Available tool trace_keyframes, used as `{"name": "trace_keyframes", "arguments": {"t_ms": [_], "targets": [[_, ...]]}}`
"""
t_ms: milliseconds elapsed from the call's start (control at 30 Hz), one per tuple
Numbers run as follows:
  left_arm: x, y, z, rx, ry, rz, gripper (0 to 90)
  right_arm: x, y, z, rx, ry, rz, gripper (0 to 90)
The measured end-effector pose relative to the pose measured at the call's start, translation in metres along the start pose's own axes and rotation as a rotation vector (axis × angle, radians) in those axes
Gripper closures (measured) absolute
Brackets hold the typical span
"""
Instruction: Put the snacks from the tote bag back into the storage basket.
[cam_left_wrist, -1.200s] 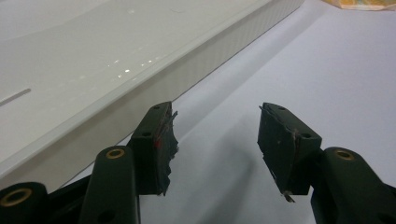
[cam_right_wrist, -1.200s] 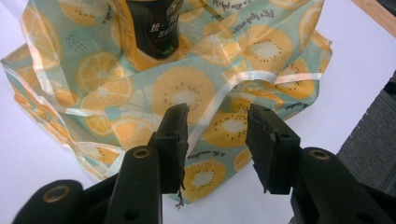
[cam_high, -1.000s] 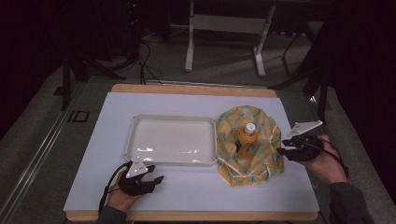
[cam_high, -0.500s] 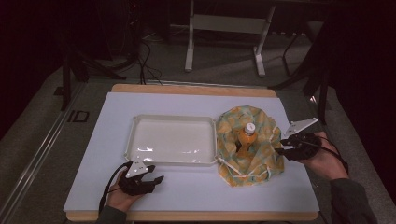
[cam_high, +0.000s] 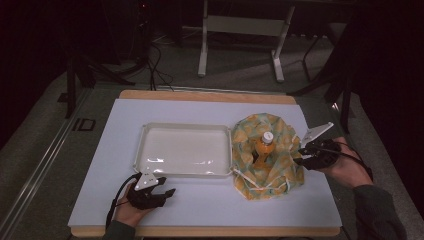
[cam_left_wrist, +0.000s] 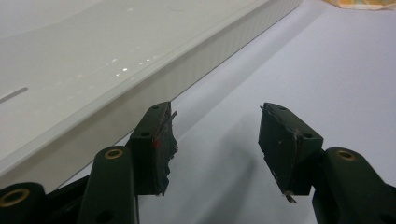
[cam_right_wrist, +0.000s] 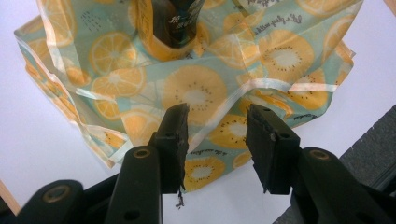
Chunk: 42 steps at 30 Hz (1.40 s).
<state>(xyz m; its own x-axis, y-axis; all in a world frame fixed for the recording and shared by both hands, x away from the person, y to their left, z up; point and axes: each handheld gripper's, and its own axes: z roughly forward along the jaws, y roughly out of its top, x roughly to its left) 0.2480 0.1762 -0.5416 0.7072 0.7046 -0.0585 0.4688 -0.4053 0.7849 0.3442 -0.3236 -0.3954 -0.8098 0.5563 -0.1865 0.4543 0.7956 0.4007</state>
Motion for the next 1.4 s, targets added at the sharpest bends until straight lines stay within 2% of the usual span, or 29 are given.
{"name": "trace_keyframes", "arguments": {"t_ms": [133, 567, 833, 1267, 1400], "targets": [[0.000, 0.000, 0.000, 0.001, -0.001, 0.001, 44.9, -0.002, 0.003, 0.000, 0.008, 0.021, -0.021, 58.9], [0.000, 0.000, 0.000, 0.000, -0.008, 0.003, 44.7, -0.006, 0.018, -0.006, 0.052, 0.030, -0.082, 60.5], [-0.001, 0.000, 0.000, 0.002, -0.009, 0.007, 44.7, -0.008, 0.025, -0.009, 0.061, 0.039, -0.096, 60.5], [-0.001, 0.000, 0.000, 0.005, -0.014, 0.011, 44.6, -0.012, 0.034, -0.005, 0.116, 0.029, -0.110, 61.1], [-0.001, 0.000, 0.000, 0.007, -0.015, 0.013, 44.6, -0.012, 0.037, -0.005, 0.114, 0.037, -0.119, 61.6]]}}
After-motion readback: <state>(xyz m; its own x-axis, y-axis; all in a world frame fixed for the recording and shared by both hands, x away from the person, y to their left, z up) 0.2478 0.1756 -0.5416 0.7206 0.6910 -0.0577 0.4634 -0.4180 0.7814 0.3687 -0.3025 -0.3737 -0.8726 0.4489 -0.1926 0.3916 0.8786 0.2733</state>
